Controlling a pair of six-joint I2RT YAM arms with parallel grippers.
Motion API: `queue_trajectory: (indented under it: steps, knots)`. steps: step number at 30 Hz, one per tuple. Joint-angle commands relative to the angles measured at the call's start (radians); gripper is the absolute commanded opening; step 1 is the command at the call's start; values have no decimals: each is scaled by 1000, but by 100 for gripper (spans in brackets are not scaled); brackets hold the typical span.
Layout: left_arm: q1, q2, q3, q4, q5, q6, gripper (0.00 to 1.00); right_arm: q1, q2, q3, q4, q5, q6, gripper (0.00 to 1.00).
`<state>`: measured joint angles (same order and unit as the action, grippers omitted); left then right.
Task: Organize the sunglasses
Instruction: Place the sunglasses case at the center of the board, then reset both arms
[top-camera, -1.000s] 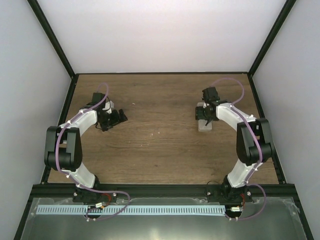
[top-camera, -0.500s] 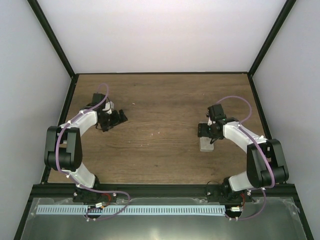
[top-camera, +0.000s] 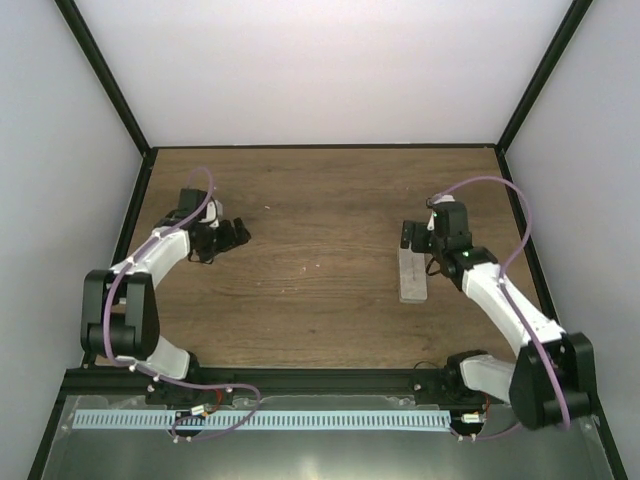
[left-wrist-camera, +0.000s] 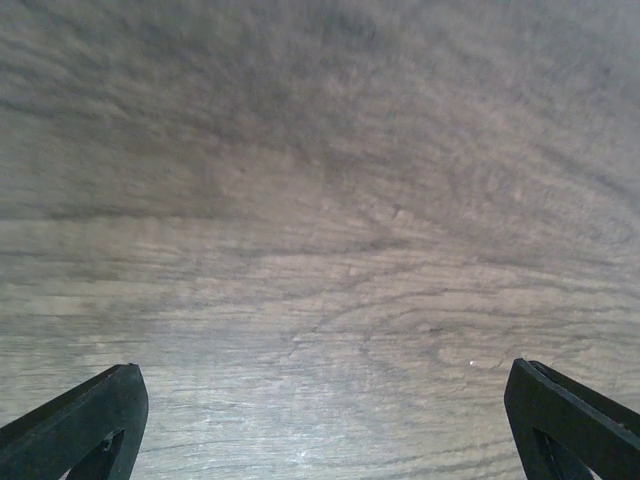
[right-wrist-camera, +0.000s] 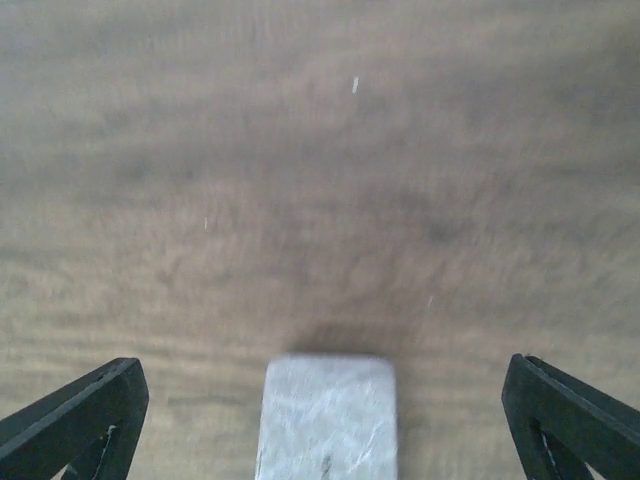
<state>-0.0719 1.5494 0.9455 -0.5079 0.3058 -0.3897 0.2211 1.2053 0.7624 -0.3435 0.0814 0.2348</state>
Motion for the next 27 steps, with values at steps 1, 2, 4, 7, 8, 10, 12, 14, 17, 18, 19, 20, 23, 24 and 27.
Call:
queue_trajectory:
  steps: [1, 2, 4, 7, 8, 10, 12, 14, 17, 18, 19, 20, 23, 24, 27]
  knots:
    - [-2, -98, -35, 71, -91, 6, 100, -11, -120, -138, 341, 110, -118, 100]
    - [-2, -120, -49, 92, -116, 7, 100, -11, -140, -191, 433, 117, -147, 100]
    - [-1, -161, -80, 140, -160, 2, 100, -15, -157, -291, 613, 144, -185, 100]
    - [-2, -212, -115, 191, -271, -4, 100, -58, -95, -331, 747, 73, -198, 100]
    - [-1, -224, -118, 196, -310, 6, 100, -73, -46, -327, 777, 53, -190, 100]
    - [-2, -238, -119, 200, -374, 19, 100, -101, 17, -341, 881, 36, -181, 100]
    - [-2, -248, -117, 215, -388, 30, 100, -122, 85, -356, 981, 31, -169, 100]
    - [-2, -251, -123, 246, -373, 25, 100, -139, 156, -355, 1058, 36, -169, 100]
    - [-2, -230, -115, 265, -363, 12, 100, -149, 233, -345, 1146, 30, -192, 100]
    - [-1, -220, -109, 270, -366, 13, 100, -150, 253, -343, 1169, 29, -192, 100]
    - [-2, -213, -104, 275, -370, 16, 100, -152, 269, -341, 1186, 28, -188, 100]
    - [-2, -206, -101, 284, -378, 18, 100, -153, 282, -338, 1203, 23, -182, 100]
    - [-2, -190, -92, 316, -402, 17, 100, -156, 313, -333, 1231, 30, -187, 100]
    - [-2, -187, -91, 328, -417, 18, 100, -160, 317, -338, 1247, 25, -187, 100]
    - [-2, -200, -121, 403, -460, 37, 100, -167, 339, -344, 1283, 7, -186, 100]
